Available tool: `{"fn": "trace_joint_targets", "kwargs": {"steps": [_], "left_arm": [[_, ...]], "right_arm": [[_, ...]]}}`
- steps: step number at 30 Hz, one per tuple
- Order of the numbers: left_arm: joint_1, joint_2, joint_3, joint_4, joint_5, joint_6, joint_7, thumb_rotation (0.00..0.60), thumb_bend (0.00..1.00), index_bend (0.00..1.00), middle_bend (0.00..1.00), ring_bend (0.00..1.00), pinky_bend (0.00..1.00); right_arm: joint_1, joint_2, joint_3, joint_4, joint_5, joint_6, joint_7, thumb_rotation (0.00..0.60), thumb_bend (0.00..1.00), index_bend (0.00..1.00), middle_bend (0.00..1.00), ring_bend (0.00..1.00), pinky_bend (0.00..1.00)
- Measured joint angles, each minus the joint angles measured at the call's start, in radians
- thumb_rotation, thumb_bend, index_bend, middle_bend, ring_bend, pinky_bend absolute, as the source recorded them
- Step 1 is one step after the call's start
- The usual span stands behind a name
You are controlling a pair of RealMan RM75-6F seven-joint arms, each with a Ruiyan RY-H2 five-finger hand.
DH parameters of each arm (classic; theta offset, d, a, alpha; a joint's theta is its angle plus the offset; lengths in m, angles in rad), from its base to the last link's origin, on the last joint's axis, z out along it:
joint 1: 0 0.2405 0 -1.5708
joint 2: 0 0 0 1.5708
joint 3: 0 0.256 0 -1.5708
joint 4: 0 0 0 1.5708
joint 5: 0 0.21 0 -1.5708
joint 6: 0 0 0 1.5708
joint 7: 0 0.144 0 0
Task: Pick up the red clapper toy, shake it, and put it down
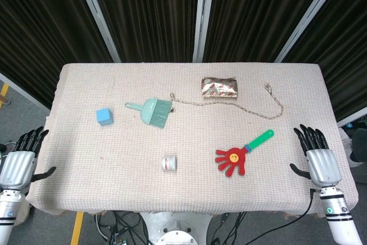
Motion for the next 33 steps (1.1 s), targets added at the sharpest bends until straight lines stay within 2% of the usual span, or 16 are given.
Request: {"fn": "trace_joint_targets", "kwargs": {"steps": [10, 18, 23, 33], "left_arm": [[-0.001, -0.01, 0.002, 0.011, 0.004, 0.0, -0.009, 0.6, 0.16, 0.03, 0.02, 0.0, 0.08], [-0.002, -0.017, 0.005, 0.014, -0.005, -0.012, -0.004, 0.6, 0.16, 0.03, 0.02, 0.0, 0.08], [-0.004, -0.023, -0.001, 0.011, -0.016, -0.016, 0.007, 0.6, 0.16, 0.03, 0.02, 0.0, 0.08], [-0.001, -0.007, -0.004, -0.001, -0.058, -0.042, 0.017, 0.6, 0.16, 0.03, 0.02, 0.0, 0.08]], "right_arm": [[0.054, 0.021, 0.018, -0.002, 0.022, -0.101, -0.056, 0.6, 0.08, 0.0, 0.0, 0.0, 0.0], [0.202, 0.03, 0.031, -0.008, 0.023, -0.328, -0.132, 0.6, 0.08, 0.01, 0.0, 0.0, 0.0], [0.309, 0.002, 0.036, 0.0, 0.029, -0.468, -0.168, 0.6, 0.08, 0.1, 0.0, 0.0, 0.0], [0.367, -0.1, 0.028, 0.02, 0.083, -0.534, -0.267, 0.6, 0.1, 0.29, 0.0, 0.0, 0.0]]}}
